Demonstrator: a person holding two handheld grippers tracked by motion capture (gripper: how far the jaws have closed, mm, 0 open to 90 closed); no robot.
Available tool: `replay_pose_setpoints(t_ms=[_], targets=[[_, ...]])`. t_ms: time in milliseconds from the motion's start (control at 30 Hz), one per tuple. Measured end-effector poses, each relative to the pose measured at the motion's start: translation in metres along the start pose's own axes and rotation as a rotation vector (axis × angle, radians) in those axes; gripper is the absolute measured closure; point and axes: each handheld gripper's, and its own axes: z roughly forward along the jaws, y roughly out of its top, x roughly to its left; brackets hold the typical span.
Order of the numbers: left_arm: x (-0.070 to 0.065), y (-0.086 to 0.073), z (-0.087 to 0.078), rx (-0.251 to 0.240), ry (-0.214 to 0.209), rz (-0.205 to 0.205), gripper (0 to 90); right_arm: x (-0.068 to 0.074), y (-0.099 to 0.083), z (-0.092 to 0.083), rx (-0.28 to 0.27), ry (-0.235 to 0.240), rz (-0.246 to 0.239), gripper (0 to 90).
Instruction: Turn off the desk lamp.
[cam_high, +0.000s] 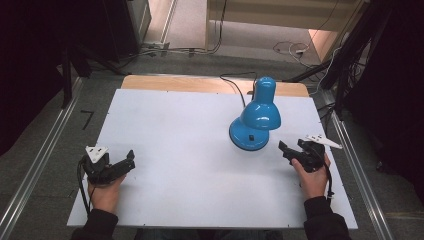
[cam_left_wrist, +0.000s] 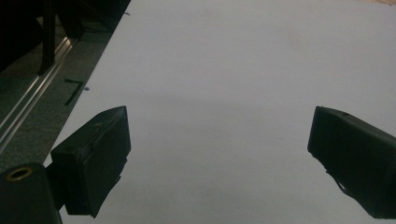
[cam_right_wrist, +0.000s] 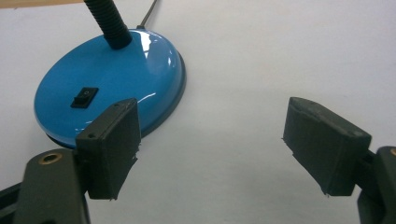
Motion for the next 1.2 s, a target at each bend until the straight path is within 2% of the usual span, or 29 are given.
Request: replay_pose_setpoints(t_ms=[433, 1200], targets=[[0.0, 0.0, 0.0, 0.003, 0.001, 0.004, 6.6, -0.004, -0.003, -0.01, -0.006, -0.013, -0.022, 17.6], [0.0, 0.0, 0.001, 0.004, 0.006, 0.004, 6.6, -0.014, -0.007, -0.022, -0.01, -0.02, -0.006, 16.8]])
